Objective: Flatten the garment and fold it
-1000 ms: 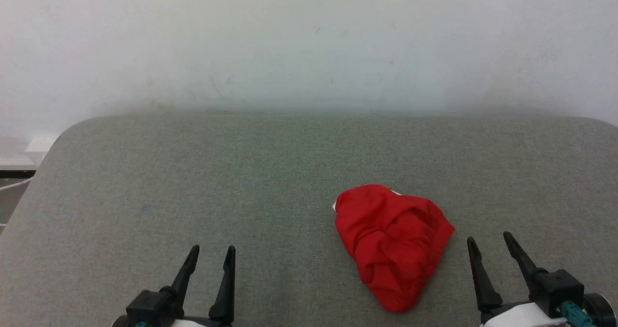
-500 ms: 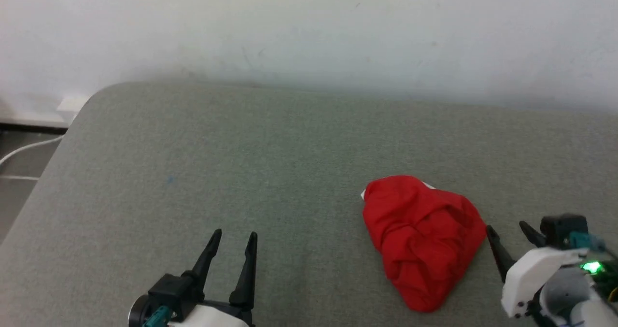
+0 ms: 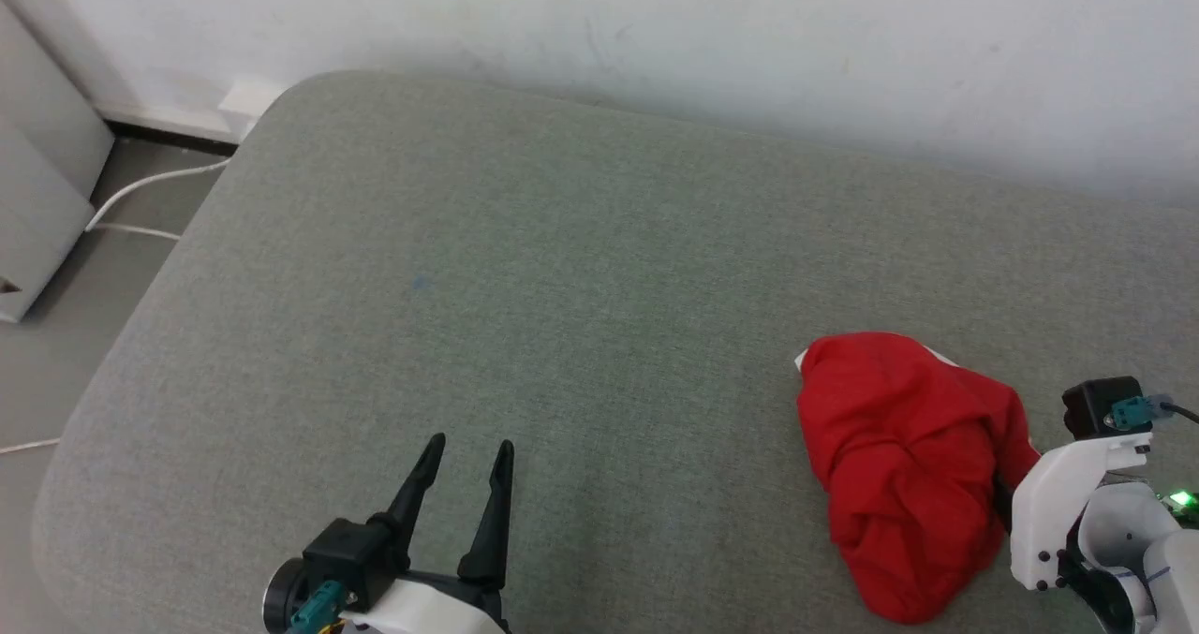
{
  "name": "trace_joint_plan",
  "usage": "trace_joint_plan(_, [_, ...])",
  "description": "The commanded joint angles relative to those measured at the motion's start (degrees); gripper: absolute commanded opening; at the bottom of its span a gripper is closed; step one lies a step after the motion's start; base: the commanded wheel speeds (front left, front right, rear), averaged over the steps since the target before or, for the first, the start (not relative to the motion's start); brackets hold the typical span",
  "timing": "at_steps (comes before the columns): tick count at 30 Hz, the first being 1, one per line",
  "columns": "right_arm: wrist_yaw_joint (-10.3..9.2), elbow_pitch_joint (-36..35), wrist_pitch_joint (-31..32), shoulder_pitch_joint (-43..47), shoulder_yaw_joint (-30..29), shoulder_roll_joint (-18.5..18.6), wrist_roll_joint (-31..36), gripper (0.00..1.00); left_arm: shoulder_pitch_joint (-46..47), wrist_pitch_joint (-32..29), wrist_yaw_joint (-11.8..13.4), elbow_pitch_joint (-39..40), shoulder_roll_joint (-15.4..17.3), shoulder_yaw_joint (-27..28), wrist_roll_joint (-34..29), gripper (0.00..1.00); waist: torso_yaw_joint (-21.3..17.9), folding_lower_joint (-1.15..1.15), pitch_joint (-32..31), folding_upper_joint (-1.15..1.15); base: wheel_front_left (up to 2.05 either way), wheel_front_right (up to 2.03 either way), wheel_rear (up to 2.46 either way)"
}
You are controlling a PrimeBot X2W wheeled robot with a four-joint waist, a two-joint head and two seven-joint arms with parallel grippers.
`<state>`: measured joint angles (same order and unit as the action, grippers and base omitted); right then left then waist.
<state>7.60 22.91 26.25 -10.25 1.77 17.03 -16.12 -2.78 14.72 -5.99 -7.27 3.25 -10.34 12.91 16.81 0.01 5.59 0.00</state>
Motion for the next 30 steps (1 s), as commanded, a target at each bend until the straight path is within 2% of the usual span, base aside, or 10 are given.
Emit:
trace_joint_plan(1, [-0.11, 0.8, 0.1, 0.1, 0.5, -0.1, 0.1, 1.00, 1.0, 0.3, -0.2, -0.2, -0.2, 0.0, -0.5, 1.00, 1.1, -0.01, 0.9, 0.00, 0.00, 0.00, 0.00])
trace_joint_plan(3, [-0.11, 1.7, -1.3, 0.2, 0.8, -0.2, -0.2, 0.00, 1.0, 0.3, -0.2, -0.3, -0.3, 0.0, -0.5, 1.00, 1.2, -0.01, 0.8, 0.00, 0.00, 0.00, 0.00])
trace_joint_plan(6, [-0.11, 2.1, -5.7, 0.0, -0.4, -0.2, 0.4, 0.00, 0.5, 0.3, -0.1, -0.6, -0.3, 0.2, -0.6, 1.00, 0.6, -0.01, -0.1, 0.00, 0.00, 0.00, 0.00])
trace_joint_plan(10, [-0.11, 1.4, -11.0, -0.7, -4.7, -0.5, 2.1, 0.00, -0.2, 0.3, -0.1, -1.1, -0.3, 0.5, -0.9, 1.00, -0.9, -0.01, -2.1, 0.00, 0.00, 0.00, 0.00])
trace_joint_plan(14, [-0.11, -1.6, -12.9, -1.4, -10.2, -0.3, 4.0, 0.00, -0.9, 0.3, -0.2, -1.5, -0.3, 0.7, -1.1, 1.00, -2.6, -0.01, -4.4, 0.00, 0.00, 0.00, 0.00])
trace_joint_plan(19, [-0.11, -9.6, -9.9, -2.0, -15.8, 0.3, 6.3, 0.00, -1.8, 0.3, -0.4, -1.8, -0.4, 0.5, -1.2, 1.00, -3.7, -0.01, -6.7, 0.00, 0.00, 0.00, 0.00])
trace_joint_plan(23, [-0.11, -19.0, -5.0, -2.5, -16.9, -0.3, 7.2, 0.00, -2.3, 0.3, -0.4, -1.9, -0.4, 0.2, -1.0, 1.00, -3.8, -0.01, -7.5, 0.00, 0.00, 0.00, 0.00])
trace_joint_plan(27, [-0.11, -28.2, -0.6, -3.2, -15.3, -1.9, 7.4, 0.00, -2.5, 0.3, -0.5, -1.7, -0.4, -0.6, -0.6, 1.00, -2.8, -0.01, -7.3, 0.00, 0.00, 0.00, 0.00])
trace_joint_plan(30, [-0.11, -33.1, 2.5, -3.4, -10.3, -3.8, 7.1, 0.00, -2.3, 0.3, -0.3, -1.4, -0.4, -1.0, -0.2, 1.00, -1.7, -0.01, -6.6, 0.00, 0.00, 0.00, 0.00])
